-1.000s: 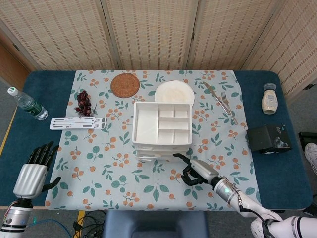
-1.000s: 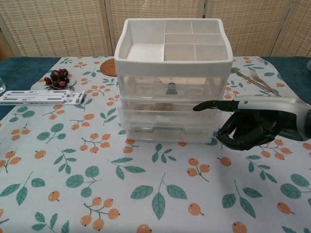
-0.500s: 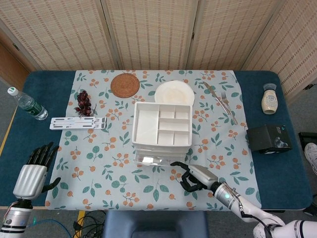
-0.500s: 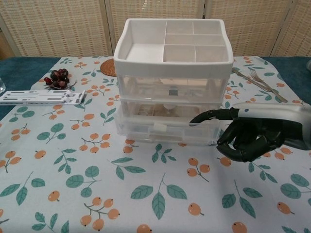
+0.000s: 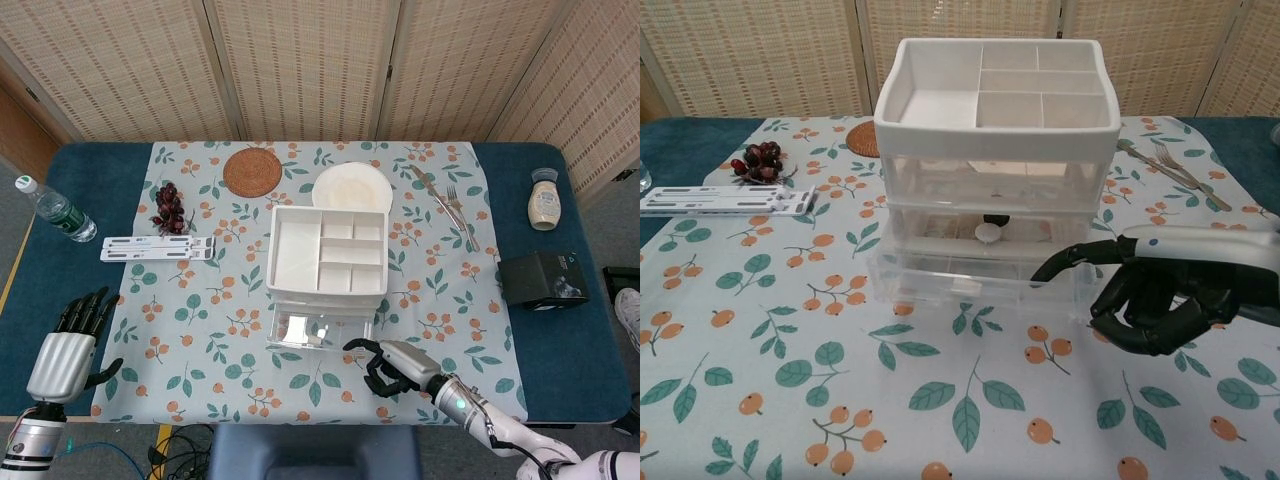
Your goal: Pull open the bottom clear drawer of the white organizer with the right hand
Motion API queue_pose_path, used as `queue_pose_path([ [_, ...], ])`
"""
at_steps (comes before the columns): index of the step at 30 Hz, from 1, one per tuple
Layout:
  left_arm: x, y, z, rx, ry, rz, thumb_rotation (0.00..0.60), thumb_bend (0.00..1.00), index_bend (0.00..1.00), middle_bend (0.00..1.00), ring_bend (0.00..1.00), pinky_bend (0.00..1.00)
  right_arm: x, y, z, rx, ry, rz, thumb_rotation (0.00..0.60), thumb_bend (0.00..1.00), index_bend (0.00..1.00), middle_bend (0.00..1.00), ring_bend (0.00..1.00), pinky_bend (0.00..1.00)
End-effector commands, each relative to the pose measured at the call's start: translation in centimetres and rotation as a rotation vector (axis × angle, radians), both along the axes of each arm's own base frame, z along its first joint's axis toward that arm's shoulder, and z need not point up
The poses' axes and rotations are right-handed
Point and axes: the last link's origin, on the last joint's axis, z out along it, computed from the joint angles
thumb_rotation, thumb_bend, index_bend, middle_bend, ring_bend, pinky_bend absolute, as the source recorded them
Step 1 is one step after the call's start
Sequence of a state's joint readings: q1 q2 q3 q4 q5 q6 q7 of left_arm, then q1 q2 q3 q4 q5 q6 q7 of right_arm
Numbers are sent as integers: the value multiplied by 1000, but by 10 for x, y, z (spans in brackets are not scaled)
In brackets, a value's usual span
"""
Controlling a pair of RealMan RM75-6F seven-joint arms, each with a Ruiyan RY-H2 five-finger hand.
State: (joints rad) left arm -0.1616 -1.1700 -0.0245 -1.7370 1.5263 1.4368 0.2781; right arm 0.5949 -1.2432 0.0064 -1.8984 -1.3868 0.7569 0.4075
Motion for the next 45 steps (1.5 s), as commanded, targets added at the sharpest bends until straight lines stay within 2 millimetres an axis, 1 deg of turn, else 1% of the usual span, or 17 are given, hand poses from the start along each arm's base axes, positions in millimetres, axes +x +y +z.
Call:
queue_pose_path([
  [1,0,0,0,0,0,0,600,200,25,0,54,92,0,2,0,4,-3,1,600,559,191,795,1000,1000],
  [6,0,-1,0,0,0,1,600,200,25,0,54,92,-1,7,1,6,-5,8,600,559,204,795,1000,1000],
  [30,1,0,-1,-6,6,0,600,200,25,0,53,92,-4,24,8,31,-19,27,600,560,204,795,1000,1000],
  [38,1,0,-1,-6,6,-2,600,200,25,0,54,92,-7,27,13,21,-20,26,600,559,205,795,1000,1000],
  [45,2,0,-2,-7,6,-4,600,200,25,0,54,93,-8,25,20,-25,-27,31,600,559,205,795,1000,1000],
])
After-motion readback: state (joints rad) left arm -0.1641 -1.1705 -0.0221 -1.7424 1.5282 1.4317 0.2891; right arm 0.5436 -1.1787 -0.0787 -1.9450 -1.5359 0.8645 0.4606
